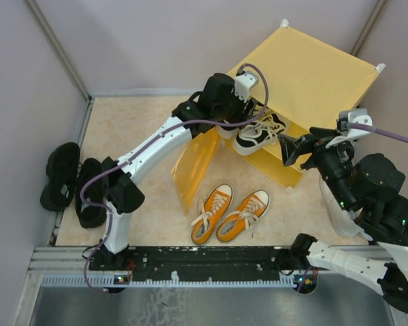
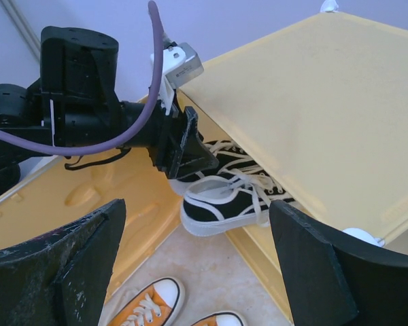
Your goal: Place and organize the shoes in the shoe cabinet
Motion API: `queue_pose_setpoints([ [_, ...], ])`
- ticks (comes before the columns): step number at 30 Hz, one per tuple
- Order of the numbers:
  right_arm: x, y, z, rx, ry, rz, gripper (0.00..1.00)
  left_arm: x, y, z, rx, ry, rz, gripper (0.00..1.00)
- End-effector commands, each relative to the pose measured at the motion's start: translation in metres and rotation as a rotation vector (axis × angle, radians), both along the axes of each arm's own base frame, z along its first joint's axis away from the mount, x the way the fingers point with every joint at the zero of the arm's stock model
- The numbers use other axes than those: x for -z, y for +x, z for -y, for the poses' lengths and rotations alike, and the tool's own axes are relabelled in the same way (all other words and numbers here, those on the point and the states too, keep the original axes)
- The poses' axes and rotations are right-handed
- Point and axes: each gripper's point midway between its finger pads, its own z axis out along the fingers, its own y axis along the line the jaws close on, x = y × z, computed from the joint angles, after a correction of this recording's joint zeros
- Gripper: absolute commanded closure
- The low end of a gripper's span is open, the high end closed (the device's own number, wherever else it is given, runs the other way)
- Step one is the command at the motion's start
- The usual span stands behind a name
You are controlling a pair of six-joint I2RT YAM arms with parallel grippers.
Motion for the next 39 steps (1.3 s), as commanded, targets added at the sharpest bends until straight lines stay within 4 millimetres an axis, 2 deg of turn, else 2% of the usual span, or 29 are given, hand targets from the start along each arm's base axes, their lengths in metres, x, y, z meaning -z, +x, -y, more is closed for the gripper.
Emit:
queue_pose_setpoints([
  [1, -0.011, -0.001, 0.004, 0.008, 0.016, 0.028, 0.13, -0.041, -0.009, -0.002, 0.030, -0.070, 0.061, 0.27],
  [6, -0.011, -0.003, -0.001, -0.021, 0.013, 0.029, 0.13, -0.054, -0.033, -0.006, 0.088, -0.083, 0.063, 0.05],
  [11, 0.008, -0.002, -0.035, -0.154, -0.079, -0.026, 0.13, -0.083, -0.068, -0.015, 0.163, -0.149, 0.068, 0.01],
  [14, 0.025, -0.002, -0.054, -0.227, -0.119, -0.057, 0.13, -0.108, -0.089, -0.027, 0.184, -0.186, 0.092, 0.01],
  [19, 0.063, -0.001, -0.091, -0.357, -0.171, -0.123, 0.13, -0.147, -0.115, -0.063, 0.152, -0.239, 0.132, 0.01],
  [20, 0.072, 0.000, -0.102, -0.389, -0.178, -0.143, 0.13, -0.157, -0.116, -0.078, 0.106, -0.245, 0.153, 0.01],
  [22, 0.090, 0.000, -0.122, -0.454, -0.172, -0.174, 0.13, -0.162, -0.116, -0.107, -0.003, -0.236, 0.179, 0.01],
  [25, 0.109, 0.001, -0.152, -0.548, -0.132, -0.186, 0.13, -0.154, -0.111, -0.164, -0.236, -0.198, 0.213, 0.01],
  [27, 0.124, 0.000, -0.168, -0.602, -0.115, -0.201, 0.13, -0.139, -0.109, -0.204, -0.404, -0.156, 0.213, 0.01],
  [30, 0.141, 0.001, -0.184, -0.643, -0.073, -0.207, 0.13, -0.114, -0.115, -0.253, -0.596, -0.096, 0.195, 0.01],
  [34, 0.163, 0.004, -0.209, -0.703, -0.037, -0.238, 0.13, -0.073, -0.123, -0.308, -0.817, -0.018, 0.142, 0.01],
  [39, 0.179, 0.013, -0.238, -0.755, -0.006, -0.261, 0.14, -0.027, -0.139, -0.357, -0.990, 0.004, 0.028, 0.01],
])
